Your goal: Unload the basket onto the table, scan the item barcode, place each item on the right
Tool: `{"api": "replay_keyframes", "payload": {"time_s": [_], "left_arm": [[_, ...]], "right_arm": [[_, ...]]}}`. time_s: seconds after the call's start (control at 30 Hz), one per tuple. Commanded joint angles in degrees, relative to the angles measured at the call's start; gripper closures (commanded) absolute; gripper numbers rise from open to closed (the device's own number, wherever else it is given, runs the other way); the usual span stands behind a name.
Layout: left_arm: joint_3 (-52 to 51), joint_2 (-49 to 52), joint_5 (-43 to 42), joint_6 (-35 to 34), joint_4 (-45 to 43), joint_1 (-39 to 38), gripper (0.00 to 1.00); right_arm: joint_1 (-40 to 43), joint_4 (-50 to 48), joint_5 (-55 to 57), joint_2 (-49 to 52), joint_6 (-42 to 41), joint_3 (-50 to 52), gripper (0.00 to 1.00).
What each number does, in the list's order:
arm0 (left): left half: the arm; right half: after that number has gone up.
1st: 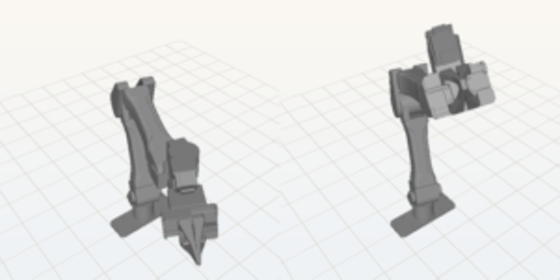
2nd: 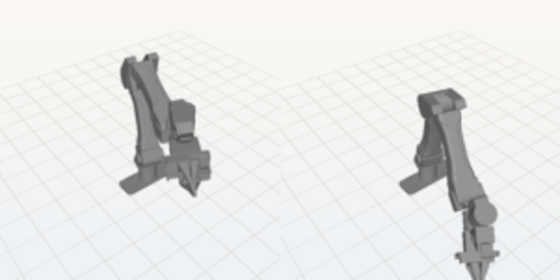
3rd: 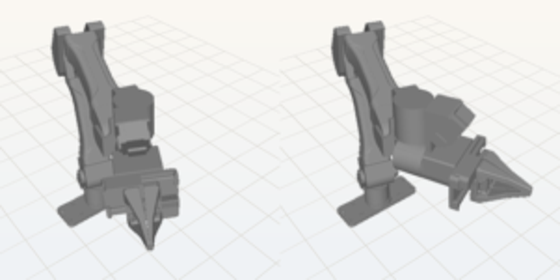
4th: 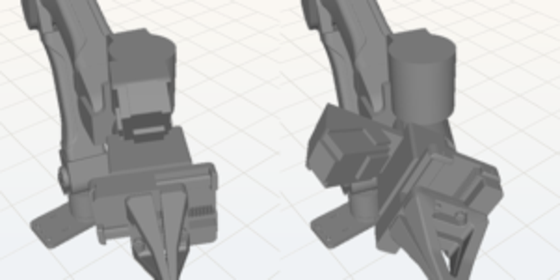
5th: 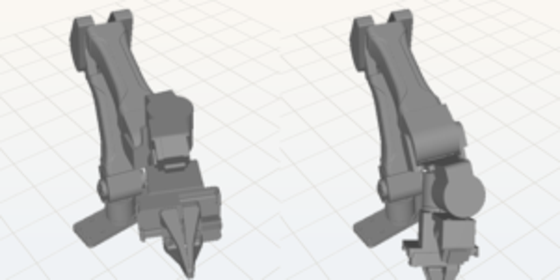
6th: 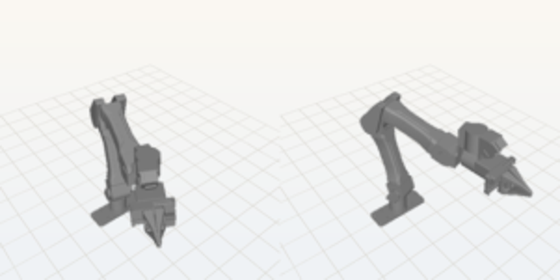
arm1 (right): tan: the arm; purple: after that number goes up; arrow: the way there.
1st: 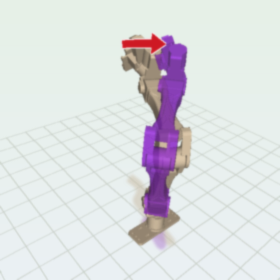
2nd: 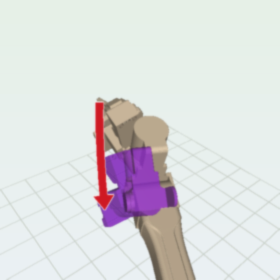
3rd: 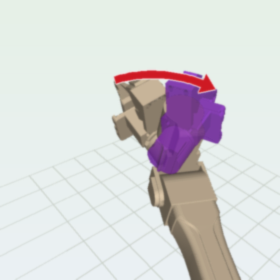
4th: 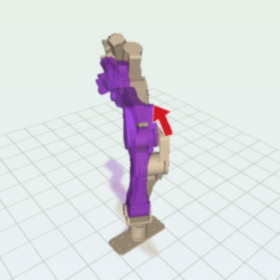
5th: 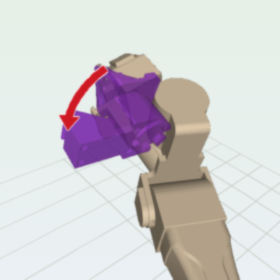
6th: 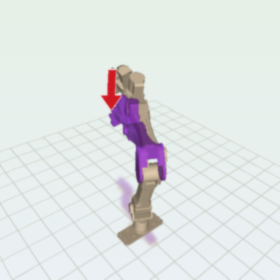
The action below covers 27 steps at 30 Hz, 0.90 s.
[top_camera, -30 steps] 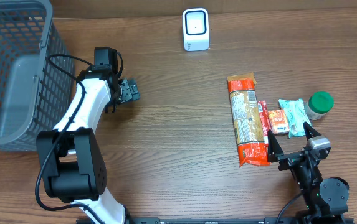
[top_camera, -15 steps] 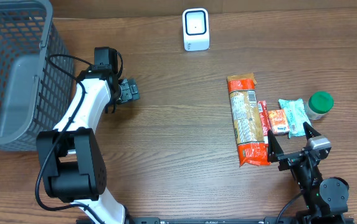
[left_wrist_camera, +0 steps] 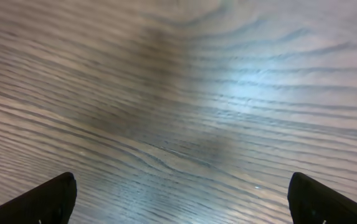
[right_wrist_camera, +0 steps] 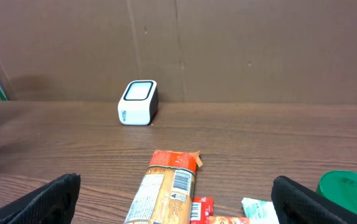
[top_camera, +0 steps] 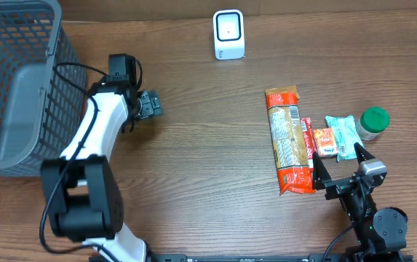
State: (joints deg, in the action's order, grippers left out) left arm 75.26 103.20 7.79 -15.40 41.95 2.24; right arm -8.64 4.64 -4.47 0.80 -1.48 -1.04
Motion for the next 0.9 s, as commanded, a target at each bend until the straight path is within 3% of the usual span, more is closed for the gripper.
{"api": "replay_keyframes", "payload": {"time_s": [0.0,0.57,0.87], "left_arm": [[0.96,-9.79,0.50,0.61,-0.24,-1.22,0.00],[0.96,-48.94,0.50,0.61,-0.17,-1.53,0.00],[0.26,-55.82,0.52,0.61,2.16,-1.51,0.00]], "right_arm": [[0.15,-0.22,0.28,-0.63,0.24,0.59,0.00],[0.15,-0.22,0.31,-0.63,0.24,0.59,0.00],[0.15,-0.22,0.31,-0.63,0.24,0.59,0.00]]}}
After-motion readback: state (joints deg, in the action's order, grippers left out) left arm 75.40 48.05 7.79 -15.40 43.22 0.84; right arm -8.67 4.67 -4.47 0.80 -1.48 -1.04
